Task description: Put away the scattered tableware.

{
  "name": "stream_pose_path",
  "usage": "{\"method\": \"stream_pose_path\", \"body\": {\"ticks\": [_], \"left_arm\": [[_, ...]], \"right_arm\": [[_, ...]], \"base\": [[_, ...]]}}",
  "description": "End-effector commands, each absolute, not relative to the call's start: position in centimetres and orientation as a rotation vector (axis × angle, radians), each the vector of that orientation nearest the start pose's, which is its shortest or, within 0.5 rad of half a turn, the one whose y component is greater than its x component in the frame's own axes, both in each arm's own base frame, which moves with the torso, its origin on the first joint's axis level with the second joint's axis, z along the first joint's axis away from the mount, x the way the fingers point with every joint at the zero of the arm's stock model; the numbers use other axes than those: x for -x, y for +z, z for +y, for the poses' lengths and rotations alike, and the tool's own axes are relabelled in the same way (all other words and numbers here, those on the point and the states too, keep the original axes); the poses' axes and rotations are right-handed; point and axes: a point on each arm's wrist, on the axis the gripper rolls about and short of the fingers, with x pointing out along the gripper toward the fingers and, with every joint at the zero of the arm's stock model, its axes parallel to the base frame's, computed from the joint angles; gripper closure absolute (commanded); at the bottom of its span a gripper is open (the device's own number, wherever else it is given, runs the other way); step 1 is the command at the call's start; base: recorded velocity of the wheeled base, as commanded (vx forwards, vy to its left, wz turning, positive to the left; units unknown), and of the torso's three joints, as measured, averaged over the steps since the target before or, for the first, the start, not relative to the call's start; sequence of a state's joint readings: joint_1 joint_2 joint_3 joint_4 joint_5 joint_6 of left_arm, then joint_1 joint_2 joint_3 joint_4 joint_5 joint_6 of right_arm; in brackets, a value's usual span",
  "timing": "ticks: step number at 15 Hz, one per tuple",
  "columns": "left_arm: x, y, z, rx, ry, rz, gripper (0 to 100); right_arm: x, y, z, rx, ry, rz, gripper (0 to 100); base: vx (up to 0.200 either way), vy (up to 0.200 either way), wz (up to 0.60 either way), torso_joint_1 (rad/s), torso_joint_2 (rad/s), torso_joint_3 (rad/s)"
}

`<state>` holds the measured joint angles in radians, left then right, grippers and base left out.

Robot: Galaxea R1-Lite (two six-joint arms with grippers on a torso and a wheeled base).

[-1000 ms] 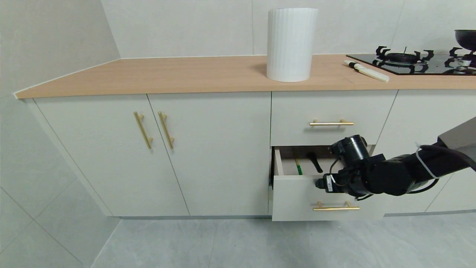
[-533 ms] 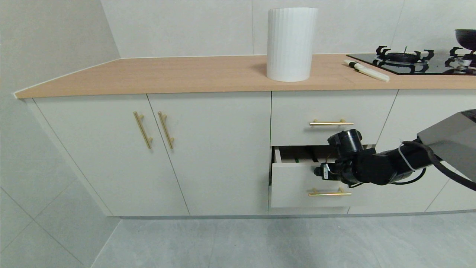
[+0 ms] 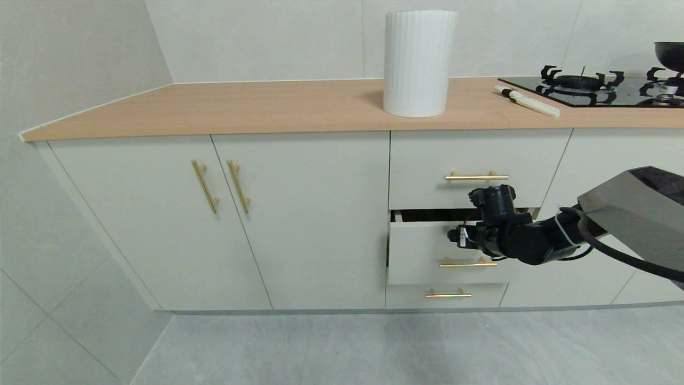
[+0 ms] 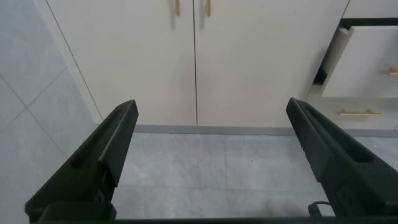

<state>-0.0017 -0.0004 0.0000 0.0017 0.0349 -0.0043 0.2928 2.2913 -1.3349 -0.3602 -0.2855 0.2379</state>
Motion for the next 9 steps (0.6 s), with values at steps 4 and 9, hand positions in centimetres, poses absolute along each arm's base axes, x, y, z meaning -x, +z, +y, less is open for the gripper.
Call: {"method": "stream_pose_path", "body": {"ticks": [4,9], "left_arm": [[2.3,7.5,0.1,0.005,0.034,0.001,0],[2.3,7.5,0.1,0.005,0.034,0.001,0]], "right_arm": [[-44.2,5.8,11.5,-0.086,-0.074,0.49,0],[-45.2,4.3,11.6,-0.097,-0.068,0.43,0]], "base": [[0.0,0.0,0.0,0.0,0.0,0.0],[0.0,0.0,0.0,0.0,0.0,0.0]]}}
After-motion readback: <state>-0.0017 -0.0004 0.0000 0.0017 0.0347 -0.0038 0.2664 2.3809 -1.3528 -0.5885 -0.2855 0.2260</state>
